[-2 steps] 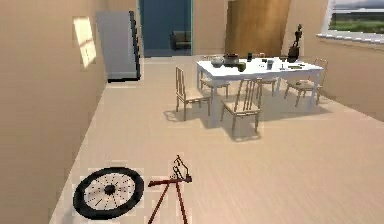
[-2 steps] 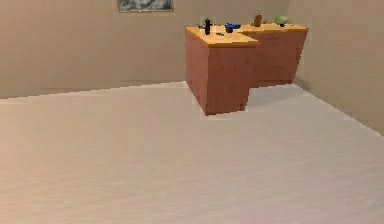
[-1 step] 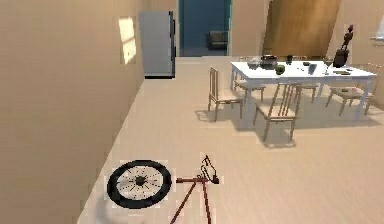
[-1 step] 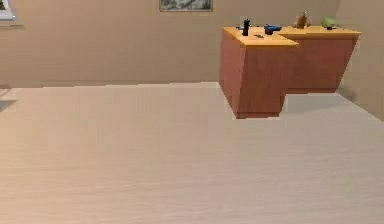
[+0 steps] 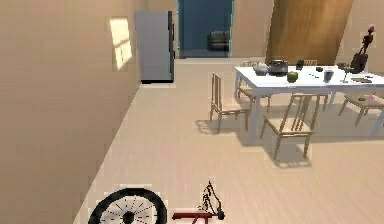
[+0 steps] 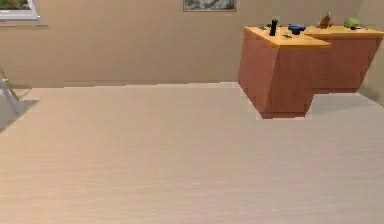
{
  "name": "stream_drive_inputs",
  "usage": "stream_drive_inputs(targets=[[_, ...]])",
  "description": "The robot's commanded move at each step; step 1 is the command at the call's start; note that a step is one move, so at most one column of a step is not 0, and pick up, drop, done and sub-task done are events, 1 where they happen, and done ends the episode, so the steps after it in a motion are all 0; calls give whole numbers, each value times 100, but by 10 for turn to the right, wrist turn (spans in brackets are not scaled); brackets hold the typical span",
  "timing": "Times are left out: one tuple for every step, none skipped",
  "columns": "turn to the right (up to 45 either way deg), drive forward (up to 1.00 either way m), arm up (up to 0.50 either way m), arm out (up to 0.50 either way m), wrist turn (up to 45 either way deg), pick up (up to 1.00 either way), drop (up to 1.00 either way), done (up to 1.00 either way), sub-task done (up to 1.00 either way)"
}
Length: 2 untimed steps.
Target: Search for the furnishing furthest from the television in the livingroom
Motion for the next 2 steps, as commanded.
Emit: stream_drive_inputs(targets=[[-30, 0, 0, 0, 0, 0, 0, 0, 0], [0, 100, 0, 0, 0, 0, 0, 0, 0]])
